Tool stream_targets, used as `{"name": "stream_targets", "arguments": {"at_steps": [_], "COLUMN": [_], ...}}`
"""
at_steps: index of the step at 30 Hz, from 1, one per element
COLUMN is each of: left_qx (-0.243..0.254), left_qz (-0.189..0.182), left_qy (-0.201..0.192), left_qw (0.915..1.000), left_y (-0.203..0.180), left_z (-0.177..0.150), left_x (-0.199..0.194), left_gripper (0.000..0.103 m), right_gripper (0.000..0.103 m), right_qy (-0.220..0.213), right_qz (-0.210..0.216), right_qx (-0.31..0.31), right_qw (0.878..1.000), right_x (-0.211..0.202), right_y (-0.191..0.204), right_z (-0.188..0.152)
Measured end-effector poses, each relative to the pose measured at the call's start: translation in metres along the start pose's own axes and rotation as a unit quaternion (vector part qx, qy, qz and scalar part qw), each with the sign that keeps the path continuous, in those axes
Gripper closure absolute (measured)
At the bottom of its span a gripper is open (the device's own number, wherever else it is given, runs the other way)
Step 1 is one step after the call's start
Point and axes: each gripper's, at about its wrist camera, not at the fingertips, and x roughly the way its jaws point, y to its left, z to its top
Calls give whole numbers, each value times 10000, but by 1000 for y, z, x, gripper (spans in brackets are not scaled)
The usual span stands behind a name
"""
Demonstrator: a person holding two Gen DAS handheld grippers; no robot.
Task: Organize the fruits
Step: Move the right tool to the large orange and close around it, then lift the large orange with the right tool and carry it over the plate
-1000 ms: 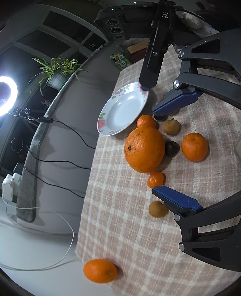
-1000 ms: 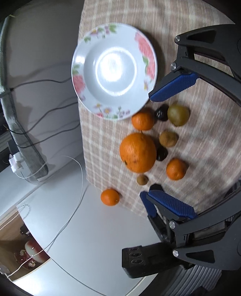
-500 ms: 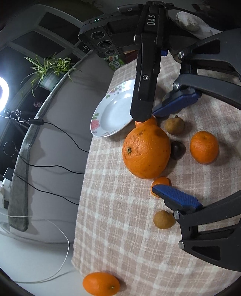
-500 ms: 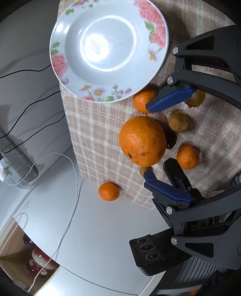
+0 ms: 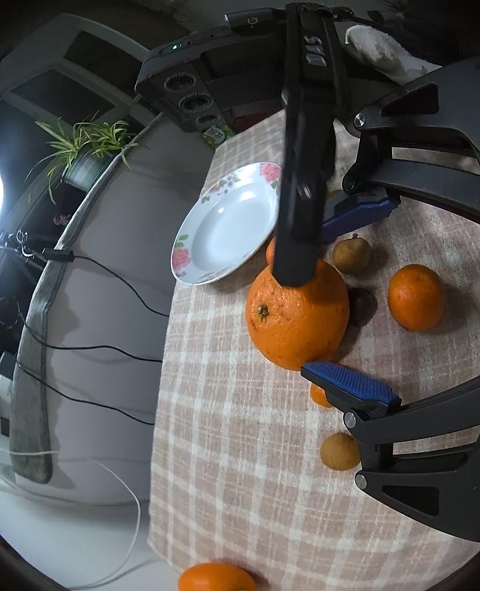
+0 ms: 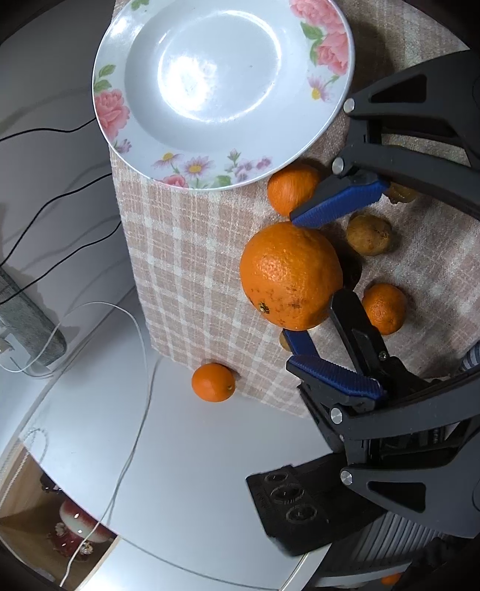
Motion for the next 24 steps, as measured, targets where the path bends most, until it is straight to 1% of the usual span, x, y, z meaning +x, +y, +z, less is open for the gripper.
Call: {"name": "stream_targets", "arguments": {"at_steps": [3,7,10,12,15,16,18,21,24], "left_qx": [24,265,429,455,448,440,434,331,297], "left_qz": [44,244,346,382,483,510,489,428,378], "left_qy": [3,-6,-53,-70,-79,-48,-15,85,76], "left_qw": [10000,9994,9985,9982,9978,9977,9979,9985,9988], "left_y": [0,-7,-15,-17,-14,-13,-12,-5,-4], "left_z": [1,-2,-5,-4,-4,-4,-4,-4,-3], "left_x": [1,3,2,3,5,6,8,12,12], "left_gripper": [37,37,37,37,37,37,36,35,34], "right_gripper": [31,31,34,35,38,40,43,43,43], "right_qy": [17,28,47,52,66,63,82,102,101], "right_qz": [-147,-221,-463,-600,-652,-653,-680,-672,-728], "right_qx": [-103,-235,-414,-493,-574,-594,-625,-593,-638], "right_qw": [9998,9995,9981,9970,9962,9961,9957,9959,9953], "right_x": [4,5,8,11,11,11,11,11,12], "right_y": [3,7,11,13,15,15,15,14,15], "right_z": [0,-1,-2,-3,-3,-3,-3,-3,-3]}}
